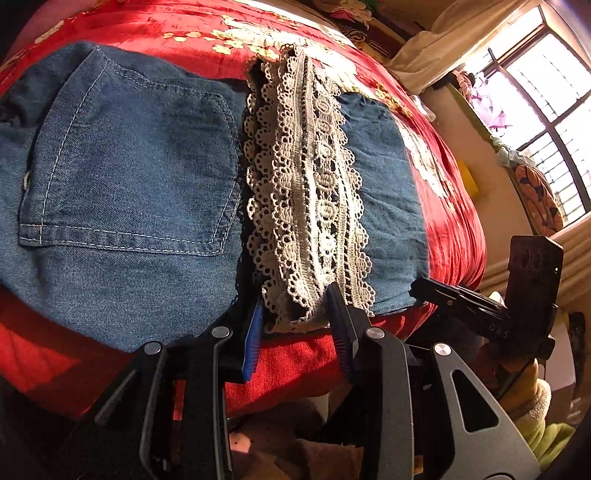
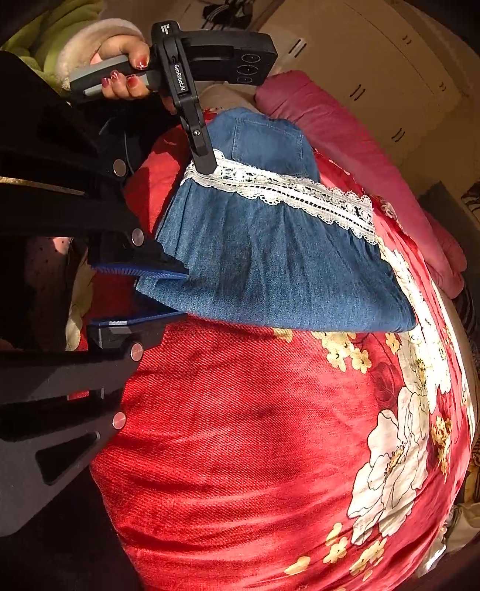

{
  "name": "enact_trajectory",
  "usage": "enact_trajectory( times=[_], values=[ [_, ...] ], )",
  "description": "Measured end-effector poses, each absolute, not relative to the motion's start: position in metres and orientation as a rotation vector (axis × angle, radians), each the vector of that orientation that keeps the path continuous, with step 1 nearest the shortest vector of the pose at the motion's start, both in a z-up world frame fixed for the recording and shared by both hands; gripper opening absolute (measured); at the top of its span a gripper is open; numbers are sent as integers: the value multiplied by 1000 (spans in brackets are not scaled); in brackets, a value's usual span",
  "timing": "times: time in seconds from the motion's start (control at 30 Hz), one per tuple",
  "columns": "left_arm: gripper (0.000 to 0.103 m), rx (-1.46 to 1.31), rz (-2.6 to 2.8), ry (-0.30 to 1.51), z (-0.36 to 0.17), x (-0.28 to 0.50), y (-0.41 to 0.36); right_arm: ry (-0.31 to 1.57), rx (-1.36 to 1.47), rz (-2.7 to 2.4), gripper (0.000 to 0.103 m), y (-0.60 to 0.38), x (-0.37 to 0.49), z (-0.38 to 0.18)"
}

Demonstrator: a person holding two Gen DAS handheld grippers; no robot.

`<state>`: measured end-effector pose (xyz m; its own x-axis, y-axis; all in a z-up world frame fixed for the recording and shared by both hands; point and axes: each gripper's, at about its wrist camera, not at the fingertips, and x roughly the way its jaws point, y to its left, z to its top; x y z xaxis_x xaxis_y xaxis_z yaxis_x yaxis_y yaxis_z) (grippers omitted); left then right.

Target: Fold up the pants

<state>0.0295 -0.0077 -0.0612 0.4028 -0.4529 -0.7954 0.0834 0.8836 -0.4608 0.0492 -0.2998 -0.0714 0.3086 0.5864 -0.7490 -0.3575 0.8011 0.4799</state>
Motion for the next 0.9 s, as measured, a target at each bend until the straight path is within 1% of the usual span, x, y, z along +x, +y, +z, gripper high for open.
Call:
enact_trajectory(
  times=[0.13,0.2,0.23,0.27,0.4,0.5,0.53,0.57,0.63,0.73,0.83,0.9],
  values=[
    [28,-336,-337,1096,-56,27,-11,1084,208,607,20,-294,46,-69],
    [29,-331,-334,1085,-50,26,-13,1044,170,580,27,-293,42,-59],
    [30,-325,-333,1078,-48,25,-13,1027,149,570,34,-293,39,-53],
    [31,-318,-335,1072,-46,24,-13,1008,133,563,38,-293,37,-48],
    [32,-304,-334,1042,-36,20,-13,934,95,545,40,-294,32,-25],
    [36,-294,-333,1020,-28,17,-11,888,83,555,47,-290,26,-10],
    [39,-290,-329,1011,-26,16,-11,878,79,557,49,-289,25,-6],
    [42,-285,-324,1002,-23,15,-10,871,74,564,50,-288,24,-3],
    [43,-278,-321,984,-18,12,-8,861,58,573,50,-282,24,1],
    [48,-270,-306,960,-11,9,-4,860,34,586,50,-270,25,3],
    [50,-258,-283,945,-6,6,-1,868,5,599,50,-256,25,0],
    [54,-260,-274,944,-6,5,3,884,-15,612,50,-246,26,-4]
  ],
)
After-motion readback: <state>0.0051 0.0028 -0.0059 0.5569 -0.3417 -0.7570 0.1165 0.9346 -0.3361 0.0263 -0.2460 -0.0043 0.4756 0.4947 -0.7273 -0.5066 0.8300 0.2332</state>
